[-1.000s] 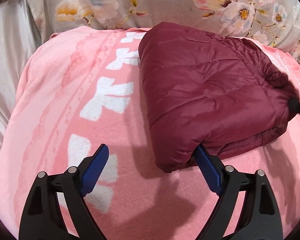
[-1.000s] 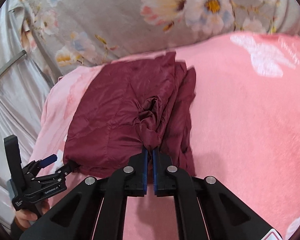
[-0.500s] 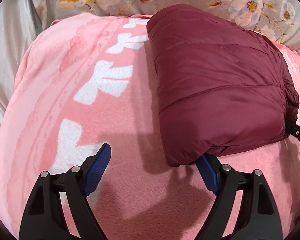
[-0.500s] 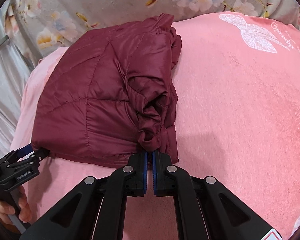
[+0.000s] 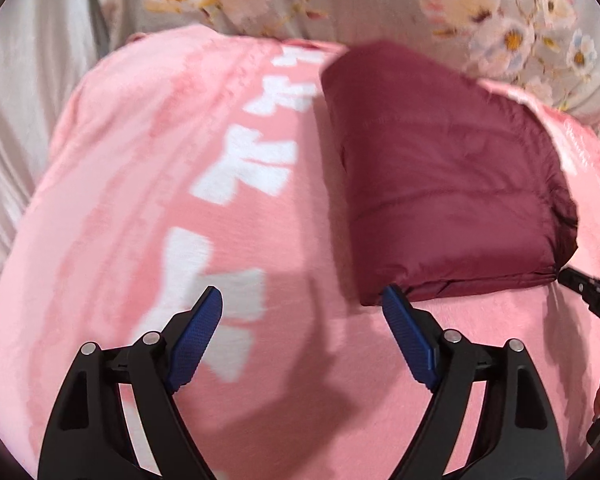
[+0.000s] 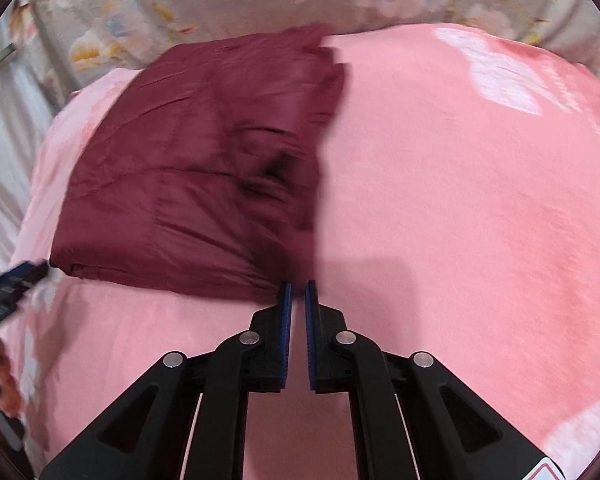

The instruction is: Fold large clothes

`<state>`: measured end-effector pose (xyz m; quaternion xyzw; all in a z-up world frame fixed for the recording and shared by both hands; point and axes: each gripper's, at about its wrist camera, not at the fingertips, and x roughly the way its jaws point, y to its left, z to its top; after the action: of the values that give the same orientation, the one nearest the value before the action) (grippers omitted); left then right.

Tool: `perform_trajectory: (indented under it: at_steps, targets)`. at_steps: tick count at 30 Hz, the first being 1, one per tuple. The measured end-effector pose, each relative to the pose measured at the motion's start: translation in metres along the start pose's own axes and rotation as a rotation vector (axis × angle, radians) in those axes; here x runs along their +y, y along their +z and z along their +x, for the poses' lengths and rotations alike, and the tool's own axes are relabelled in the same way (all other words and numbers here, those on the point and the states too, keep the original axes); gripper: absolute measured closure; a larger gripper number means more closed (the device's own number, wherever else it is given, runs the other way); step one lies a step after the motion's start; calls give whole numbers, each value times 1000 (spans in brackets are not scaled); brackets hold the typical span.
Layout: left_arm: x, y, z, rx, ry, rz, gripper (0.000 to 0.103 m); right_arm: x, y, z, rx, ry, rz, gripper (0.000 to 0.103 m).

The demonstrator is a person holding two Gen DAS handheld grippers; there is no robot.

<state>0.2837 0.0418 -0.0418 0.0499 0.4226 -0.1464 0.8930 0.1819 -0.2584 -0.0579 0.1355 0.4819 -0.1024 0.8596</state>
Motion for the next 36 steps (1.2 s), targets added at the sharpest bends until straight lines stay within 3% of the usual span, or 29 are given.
perform_trajectory:
  at_steps: [3, 6, 11, 14, 18, 22, 28, 36]
  targets:
    - [14, 21, -22, -64, 8, -49, 23, -11, 11, -23, -56, -23, 28, 98]
    - [8, 50, -22, -89, 4, -66, 23, 3, 39, -38, -121, 9, 10, 98]
    - [-32, 92, 13, -64, -30, -69, 20, 37, 91, -19, -149, 33, -39, 98]
    - [-55, 104, 45, -34, 6, -49, 20, 43, 105, 7, -124, 0, -33, 98]
    - [-75, 100, 77, -16, 51, -26, 17, 37, 109, 45, -79, -25, -5, 102]
    - [-76, 96, 87, -36, 45, -43, 11, 27, 101, 62, -84, -3, 9, 102]
    - [-77, 87, 102, -46, 39, -53, 8, 21, 93, 73, -107, 26, 15, 103]
    - [-81, 80, 113, -68, 58, -60, 5, 28, 84, 78, -173, -25, -41, 103]
